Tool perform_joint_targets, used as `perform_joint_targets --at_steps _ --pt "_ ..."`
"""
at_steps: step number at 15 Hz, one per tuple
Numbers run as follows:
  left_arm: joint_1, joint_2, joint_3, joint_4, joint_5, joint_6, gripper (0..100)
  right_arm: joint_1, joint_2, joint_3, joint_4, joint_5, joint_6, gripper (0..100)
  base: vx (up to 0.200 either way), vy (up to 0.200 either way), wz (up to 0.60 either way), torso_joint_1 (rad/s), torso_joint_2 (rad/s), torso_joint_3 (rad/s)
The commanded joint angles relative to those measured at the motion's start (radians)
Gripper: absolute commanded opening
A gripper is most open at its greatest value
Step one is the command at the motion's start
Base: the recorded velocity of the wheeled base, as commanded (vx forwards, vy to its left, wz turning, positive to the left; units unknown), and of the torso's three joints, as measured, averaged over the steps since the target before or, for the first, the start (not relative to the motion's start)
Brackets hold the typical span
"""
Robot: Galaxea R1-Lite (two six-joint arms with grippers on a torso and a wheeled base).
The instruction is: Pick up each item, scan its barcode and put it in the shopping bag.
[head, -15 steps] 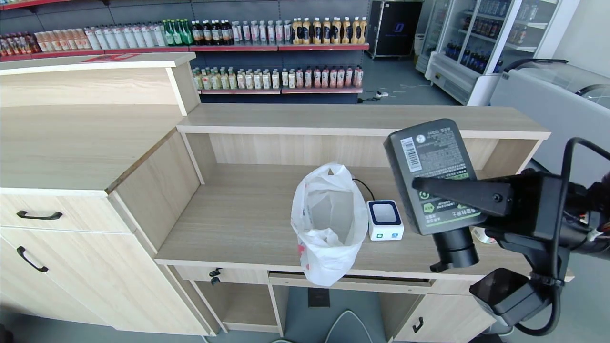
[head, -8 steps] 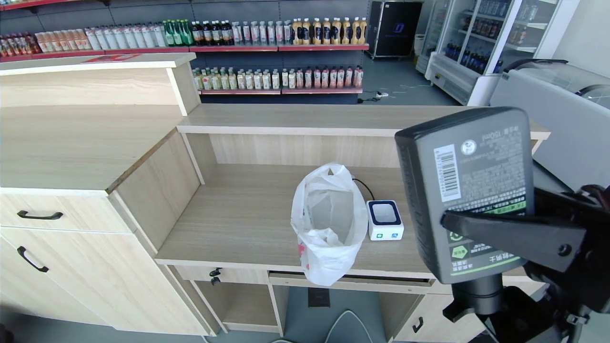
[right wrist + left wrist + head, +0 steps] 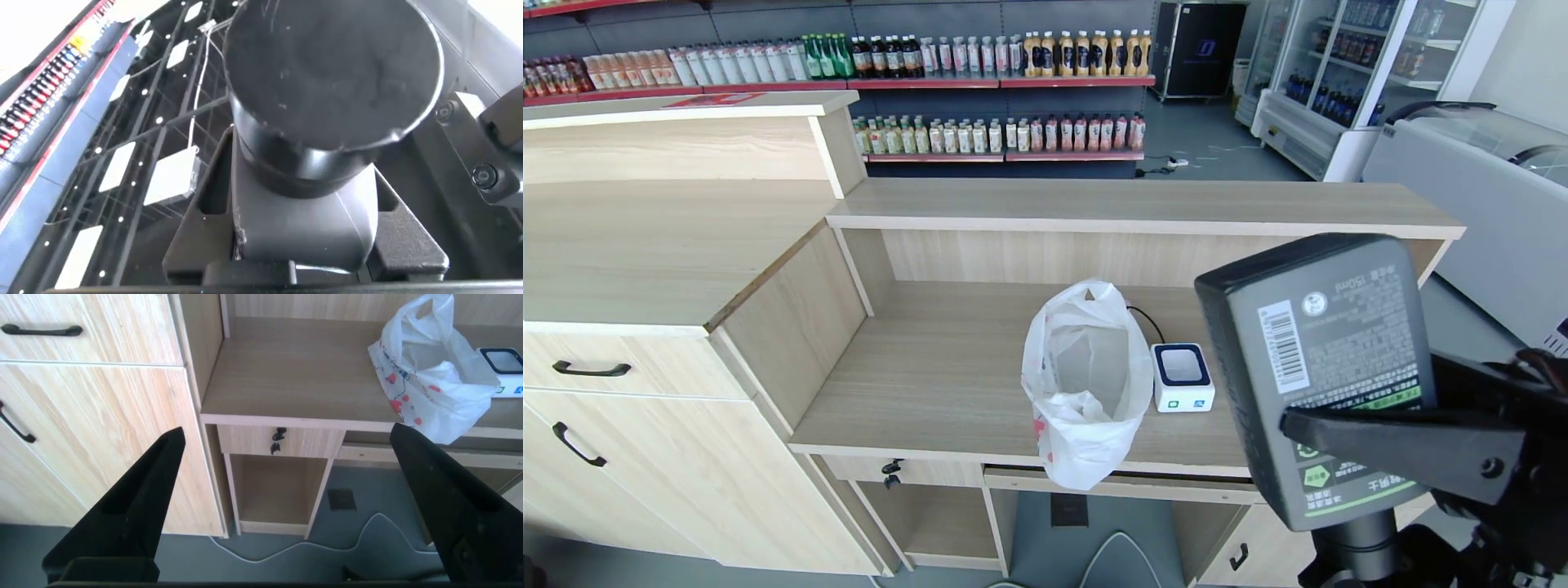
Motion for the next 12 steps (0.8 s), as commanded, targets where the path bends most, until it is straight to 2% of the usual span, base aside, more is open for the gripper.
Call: perform_joint_targets --at_steps 1,6,12 --pt "0.000 0.000 0.000 0.000 0.000 -0.001 100 0.000 -0.001 0.003 0.007 -0.001 -0.001 0 0.000 0.000 0.00 0.000 0.00 0.000" --pt "0.000 0.000 0.000 0.000 0.000 -0.001 100 0.002 0.005 0.003 0.011 -0.002 -0.001 0 0.000 0.000 0.00 0.000 0.00 0.000" --pt "0.000 0.000 0.000 0.000 0.000 -0.001 100 0.006 -0.009 0.004 0.082 -0.001 -0.045 0 0.000 0.000 0.00 0.000 0.00 0.000"
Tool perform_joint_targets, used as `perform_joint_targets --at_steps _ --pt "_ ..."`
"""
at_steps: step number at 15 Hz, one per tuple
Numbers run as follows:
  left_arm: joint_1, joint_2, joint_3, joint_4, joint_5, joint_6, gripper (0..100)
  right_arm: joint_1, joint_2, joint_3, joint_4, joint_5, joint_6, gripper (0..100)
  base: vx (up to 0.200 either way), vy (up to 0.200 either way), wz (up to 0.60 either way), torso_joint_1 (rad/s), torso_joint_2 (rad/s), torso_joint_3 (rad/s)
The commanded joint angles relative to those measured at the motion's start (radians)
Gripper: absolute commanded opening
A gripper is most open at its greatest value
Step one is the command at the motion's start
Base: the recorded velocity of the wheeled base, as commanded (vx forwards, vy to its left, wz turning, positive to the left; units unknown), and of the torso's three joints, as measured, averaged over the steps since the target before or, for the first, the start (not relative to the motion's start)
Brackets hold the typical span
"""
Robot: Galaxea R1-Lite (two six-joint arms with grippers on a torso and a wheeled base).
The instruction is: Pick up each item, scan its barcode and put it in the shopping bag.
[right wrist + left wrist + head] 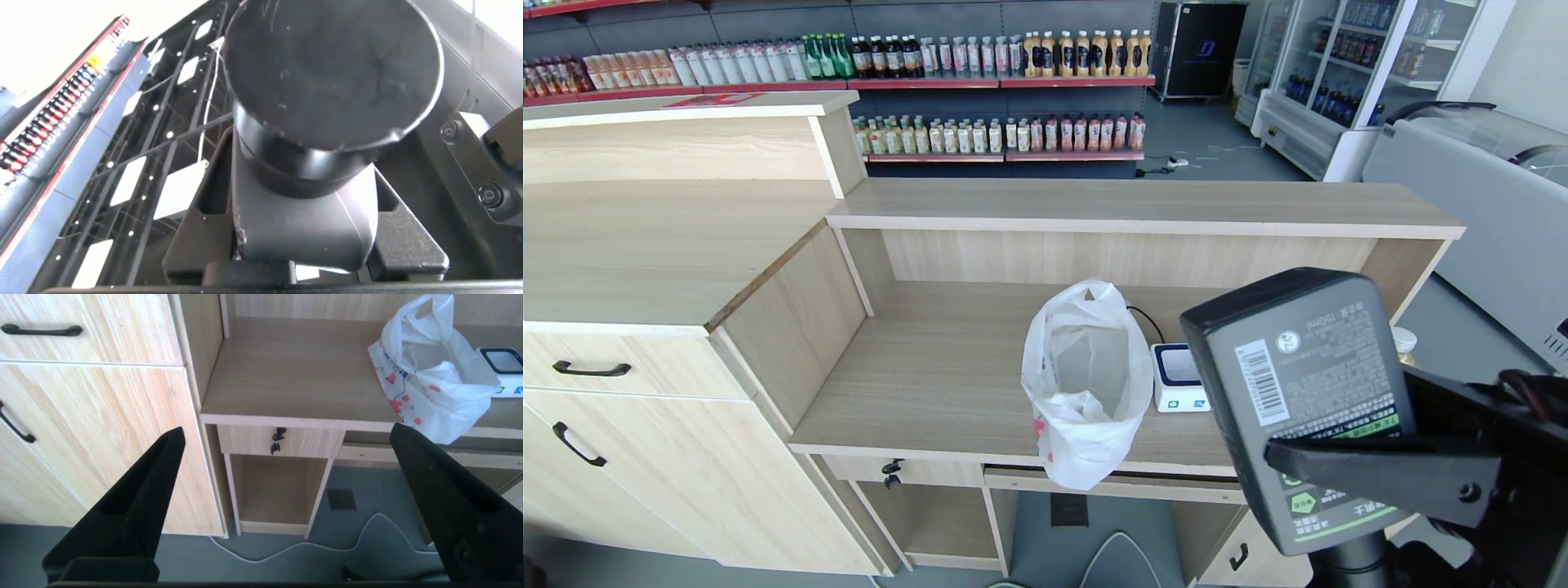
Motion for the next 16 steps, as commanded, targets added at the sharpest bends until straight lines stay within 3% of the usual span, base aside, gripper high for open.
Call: perform_joint_targets --at_steps 1,7,9,10,11,13,14,16 --pt "0.000 0.000 0.000 0.000 0.000 0.000 100 0.007 -0.001 -0.001 0.000 0.000 -0.001 0 0.000 0.000 0.00 0.000 0.00 0.000" --pt "0.000 0.000 0.000 0.000 0.000 0.000 100 0.013 -0.018 -0.007 0.023 -0.003 0.000 0 0.000 0.000 0.00 0.000 0.00 0.000" --pt "0.000 0.000 0.000 0.000 0.000 0.000 100 -0.014 -0.033 -0.027 0.020 -0.015 0.077 0 0.000 0.000 0.00 0.000 0.00 0.000" --pt "0.000 0.000 0.000 0.000 0.000 0.000 100 -0.072 -0.033 -0.038 0.023 -0.064 0.152 0 0.000 0.000 0.00 0.000 0.00 0.000" --pt "0.000 0.000 0.000 0.000 0.000 0.000 100 -0.155 -0.036 -0.030 0.034 -0.138 0.295 0 0.000 0.000 0.00 0.000 0.00 0.000" --pt "0.000 0.000 0.000 0.000 0.000 0.000 100 -0.405 -0.087 0.016 0.268 -0.363 0.827 0 0.000 0.000 0.00 0.000 0.00 0.000" --pt "0.000 0.000 0.000 0.000 0.000 0.000 100 -0.502 -0.113 0.000 0.414 -0.406 1.037 0 0.000 0.000 0.00 0.000 0.00 0.000" --pt "0.000 0.000 0.000 0.000 0.000 0.000 100 -0.723 -0.122 -0.003 0.471 -0.348 1.312 0 0.000 0.000 0.00 0.000 0.00 0.000"
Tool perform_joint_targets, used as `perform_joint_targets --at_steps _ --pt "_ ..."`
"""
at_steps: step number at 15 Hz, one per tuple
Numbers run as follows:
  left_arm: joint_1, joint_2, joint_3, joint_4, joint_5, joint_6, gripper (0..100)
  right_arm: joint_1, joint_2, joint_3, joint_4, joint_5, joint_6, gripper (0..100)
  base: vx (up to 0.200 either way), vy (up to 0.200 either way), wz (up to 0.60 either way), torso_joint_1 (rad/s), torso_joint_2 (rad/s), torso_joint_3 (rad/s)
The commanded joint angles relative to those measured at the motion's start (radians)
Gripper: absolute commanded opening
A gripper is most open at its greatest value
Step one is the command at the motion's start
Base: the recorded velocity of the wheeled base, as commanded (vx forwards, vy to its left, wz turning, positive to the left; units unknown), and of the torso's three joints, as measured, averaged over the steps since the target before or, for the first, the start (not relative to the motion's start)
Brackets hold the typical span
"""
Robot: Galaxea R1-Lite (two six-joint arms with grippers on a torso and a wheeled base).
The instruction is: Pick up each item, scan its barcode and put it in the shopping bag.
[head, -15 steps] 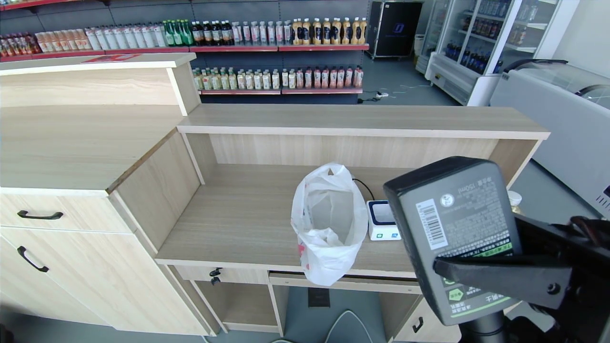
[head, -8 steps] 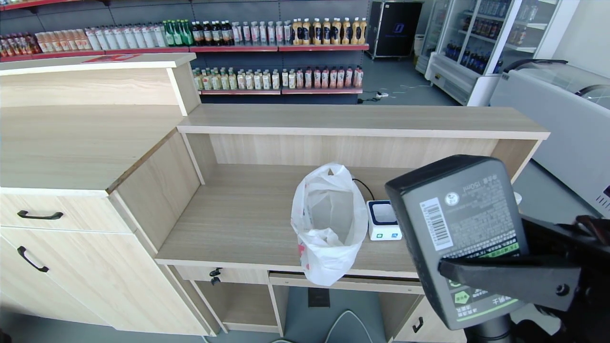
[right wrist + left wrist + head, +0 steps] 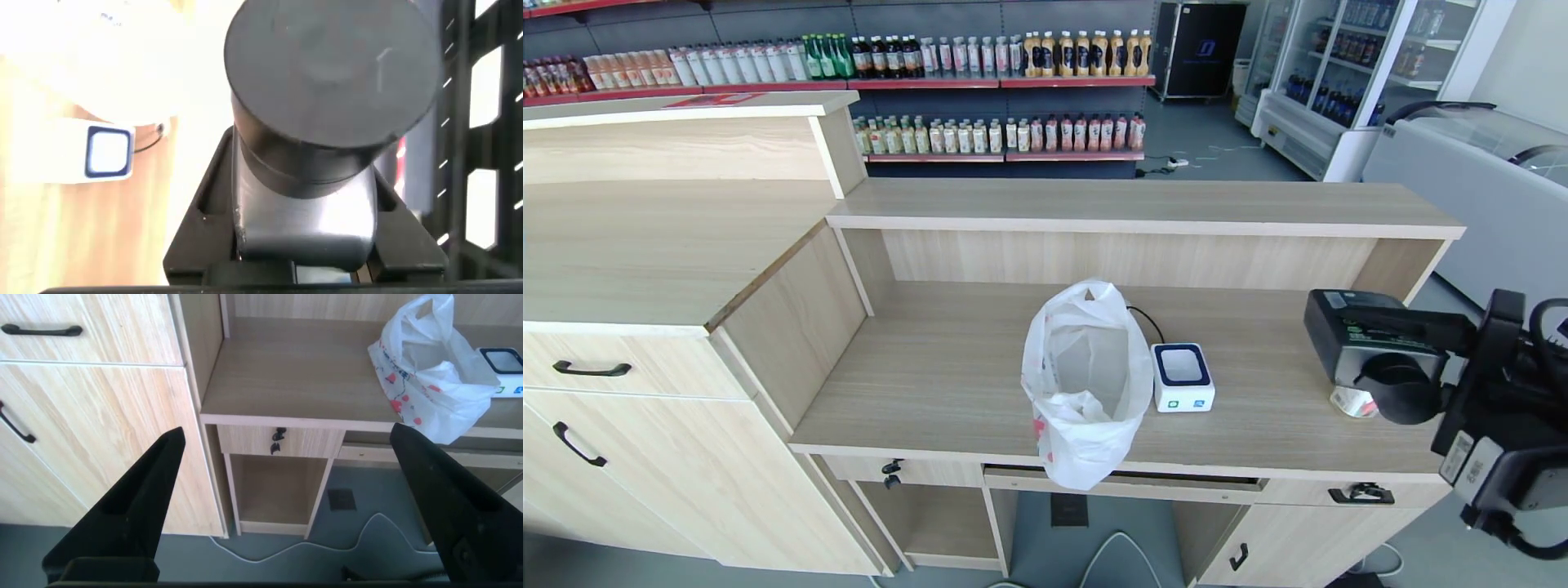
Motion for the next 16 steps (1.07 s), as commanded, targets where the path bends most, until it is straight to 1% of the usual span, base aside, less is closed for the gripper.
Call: perform_joint_targets --at_steps 1,2,4,6,7,8,9,10,11,12,13,14,15,16 --pt "0.000 0.000 0.000 0.000 0.000 0.000 100 -0.301 -0.045 -0.002 0.110 0.014 0.305 0 0.000 0.000 0.00 0.000 0.00 0.000" --pt "0.000 0.000 0.000 0.000 0.000 0.000 100 -0.344 -0.041 -0.001 0.110 0.032 0.378 0 0.000 0.000 0.00 0.000 0.00 0.000" --pt "0.000 0.000 0.000 0.000 0.000 0.000 100 -0.356 -0.027 0.004 0.114 0.042 0.462 0 0.000 0.000 0.00 0.000 0.00 0.000" --pt "0.000 0.000 0.000 0.000 0.000 0.000 100 -0.353 -0.033 0.015 0.103 0.042 0.566 0 0.000 0.000 0.60 0.002 0.00 0.002" --pt "0.000 0.000 0.000 0.000 0.000 0.000 100 -0.353 -0.027 0.002 0.090 0.031 0.663 0 0.000 0.000 0.60 -0.002 0.00 0.007" --pt "0.000 0.000 0.000 0.000 0.000 0.000 100 -0.353 0.001 -0.044 0.064 -0.041 0.778 0 0.000 0.000 0.60 0.002 0.00 0.002" --pt "0.000 0.000 0.000 0.000 0.000 0.000 100 -0.344 0.035 -0.086 0.061 -0.147 0.881 0 0.000 0.000 0.60 0.002 0.00 0.002" --pt "0.000 0.000 0.000 0.000 0.000 0.000 100 -0.320 0.084 -0.145 0.067 -0.224 1.010 0 0.000 0.000 0.60 0.007 0.01 0.002" --pt "0.000 0.000 0.000 0.000 0.000 0.000 100 -0.309 0.140 -0.202 0.087 -0.181 1.194 0 0.000 0.000 0.00 0.000 0.00 0.000" --pt "0.000 0.000 0.000 0.000 0.000 0.000 100 -0.315 0.196 -0.237 0.103 -0.087 1.341 0 0.000 0.000 0.00 0.000 0.00 0.000" --pt "0.000 0.000 0.000 0.000 0.000 0.000 100 -0.353 0.246 -0.251 0.108 -0.017 1.459 0 0.000 0.000 0.00 0.000 0.00 0.000" --pt "0.000 0.000 0.000 0.000 0.000 0.000 100 -0.380 0.305 -0.238 0.108 -0.011 1.559 0 0.000 0.000 0.00 0.000 0.00 0.000" --pt "0.000 0.000 0.000 0.000 0.000 0.000 100 -0.387 0.340 -0.229 0.108 -0.011 1.594 0 0.000 0.000 0.00 0.000 0.00 0.000" --pt "0.000 0.000 0.000 0.000 0.000 0.000 100 -0.416 0.417 -0.234 0.107 -0.006 1.660 0 0.000 0.000 0.00 0.000 0.00 0.000"
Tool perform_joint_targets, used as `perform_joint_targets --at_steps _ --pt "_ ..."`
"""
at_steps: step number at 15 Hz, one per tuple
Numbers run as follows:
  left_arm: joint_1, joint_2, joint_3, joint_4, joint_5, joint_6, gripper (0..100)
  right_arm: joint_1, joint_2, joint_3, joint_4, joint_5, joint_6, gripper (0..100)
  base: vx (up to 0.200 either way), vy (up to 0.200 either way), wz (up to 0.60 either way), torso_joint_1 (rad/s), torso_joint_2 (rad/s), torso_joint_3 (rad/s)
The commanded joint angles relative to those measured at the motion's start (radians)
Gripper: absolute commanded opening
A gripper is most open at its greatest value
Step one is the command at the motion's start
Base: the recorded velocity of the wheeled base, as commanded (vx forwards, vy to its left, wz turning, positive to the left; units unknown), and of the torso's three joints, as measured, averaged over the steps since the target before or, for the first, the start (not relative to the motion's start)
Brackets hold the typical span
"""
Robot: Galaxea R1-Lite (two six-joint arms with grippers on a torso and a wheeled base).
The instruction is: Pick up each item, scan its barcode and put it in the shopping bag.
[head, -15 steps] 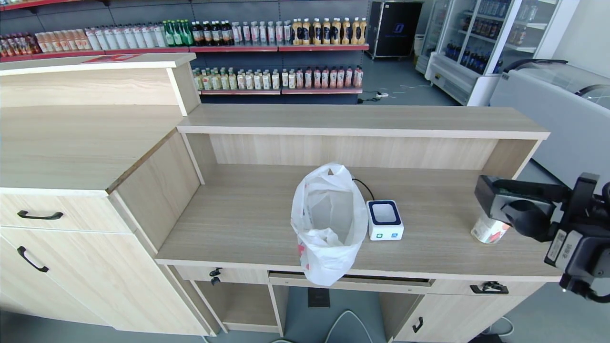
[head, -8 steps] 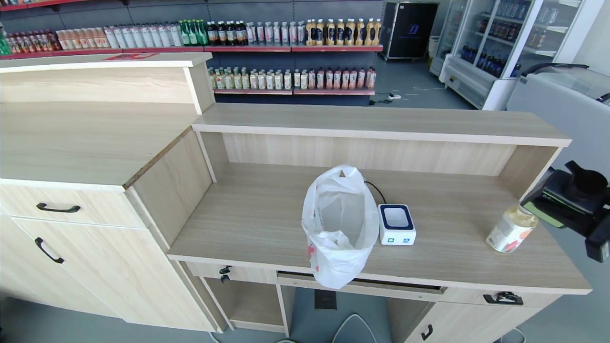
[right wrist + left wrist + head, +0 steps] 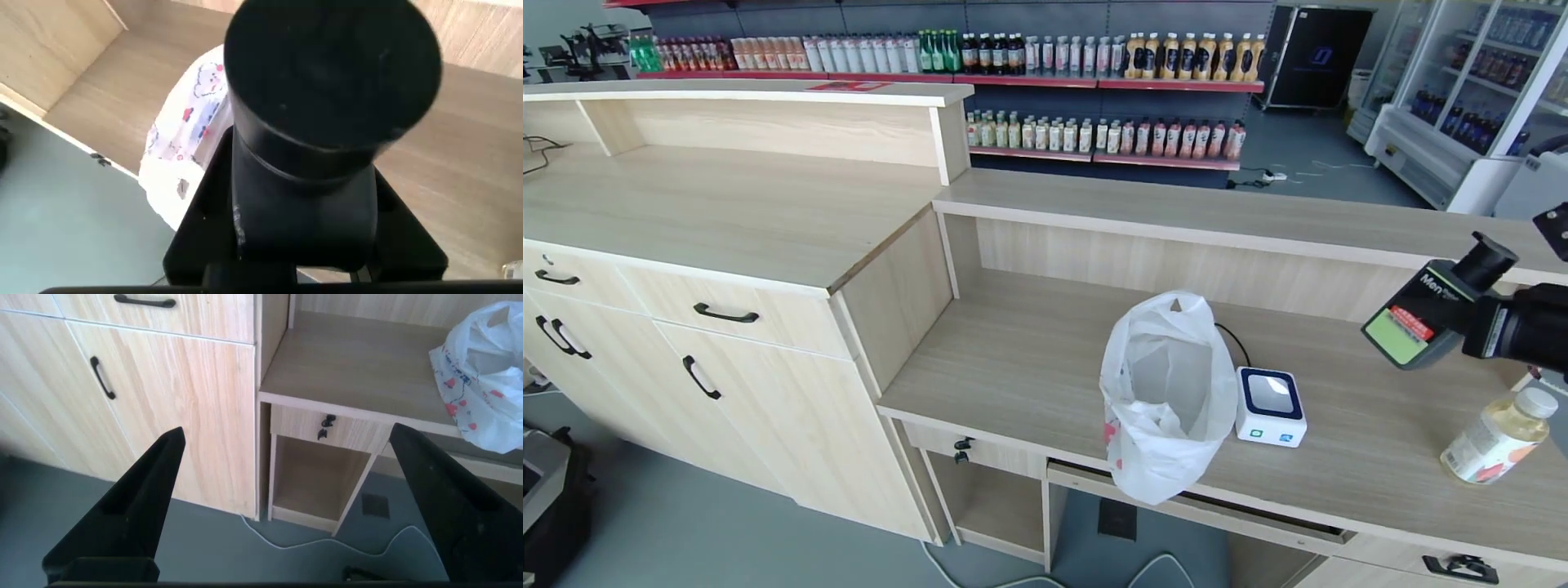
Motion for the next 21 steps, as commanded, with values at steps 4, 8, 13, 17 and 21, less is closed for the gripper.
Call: perform_joint_targets --at_steps 4,8,13,17,21 --pt "0.000 0.000 0.000 0.000 0.000 0.000 100 -0.165 0.321 -0.085 -0.009 0.277 0.203 0 0.000 0.000 0.00 0.000 0.00 0.000" --pt "0.000 0.000 0.000 0.000 0.000 0.000 100 -0.196 0.450 -0.143 -0.083 0.379 0.116 0 0.000 0.000 0.00 0.000 0.00 0.000" --pt "0.000 0.000 0.000 0.000 0.000 0.000 100 -0.191 0.548 -0.209 -0.096 0.355 0.033 0 0.000 0.000 0.00 0.000 0.00 0.000" --pt "0.000 0.000 0.000 0.000 0.000 0.000 100 -0.168 0.585 -0.238 -0.098 0.355 0.024 0 0.000 0.000 0.00 0.000 0.00 0.000" --pt "0.000 0.000 0.000 0.000 0.000 0.000 100 -0.150 0.605 -0.234 -0.098 0.355 0.024 0 0.000 0.000 0.00 0.000 0.00 0.000"
